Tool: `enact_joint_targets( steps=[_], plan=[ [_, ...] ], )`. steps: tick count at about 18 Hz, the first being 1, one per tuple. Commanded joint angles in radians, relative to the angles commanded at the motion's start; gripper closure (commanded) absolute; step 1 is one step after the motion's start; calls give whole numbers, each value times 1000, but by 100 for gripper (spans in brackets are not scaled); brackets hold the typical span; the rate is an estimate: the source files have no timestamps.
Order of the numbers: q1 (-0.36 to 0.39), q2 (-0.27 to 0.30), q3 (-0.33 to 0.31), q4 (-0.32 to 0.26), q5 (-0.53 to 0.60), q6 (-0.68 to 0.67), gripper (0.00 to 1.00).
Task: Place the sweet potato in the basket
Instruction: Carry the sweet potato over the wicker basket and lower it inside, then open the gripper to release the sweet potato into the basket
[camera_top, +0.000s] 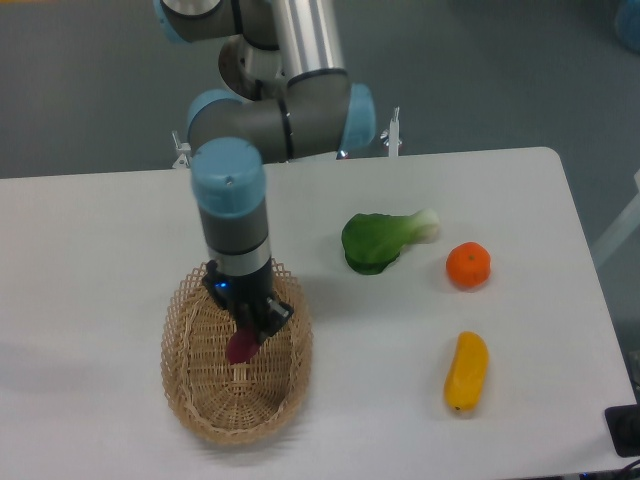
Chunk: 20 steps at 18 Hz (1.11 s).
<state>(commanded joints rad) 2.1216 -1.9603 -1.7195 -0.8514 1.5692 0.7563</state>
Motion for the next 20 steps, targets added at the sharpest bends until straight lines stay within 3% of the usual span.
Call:
enact_joint_targets(
  steps=[6, 15, 17, 18, 19, 20],
  plan=[
    [-31, -58, -8, 5, 57, 2, 65],
    [-31, -71, -8, 15, 57, 5, 61],
    [-31, -69, -5, 14, 57, 5, 48],
    [-31, -69, -2, 14, 57, 5, 34],
    [-31, -66, 3, 15, 58, 5, 13],
    [-29, -63, 14, 14, 58, 5, 2]
  ],
)
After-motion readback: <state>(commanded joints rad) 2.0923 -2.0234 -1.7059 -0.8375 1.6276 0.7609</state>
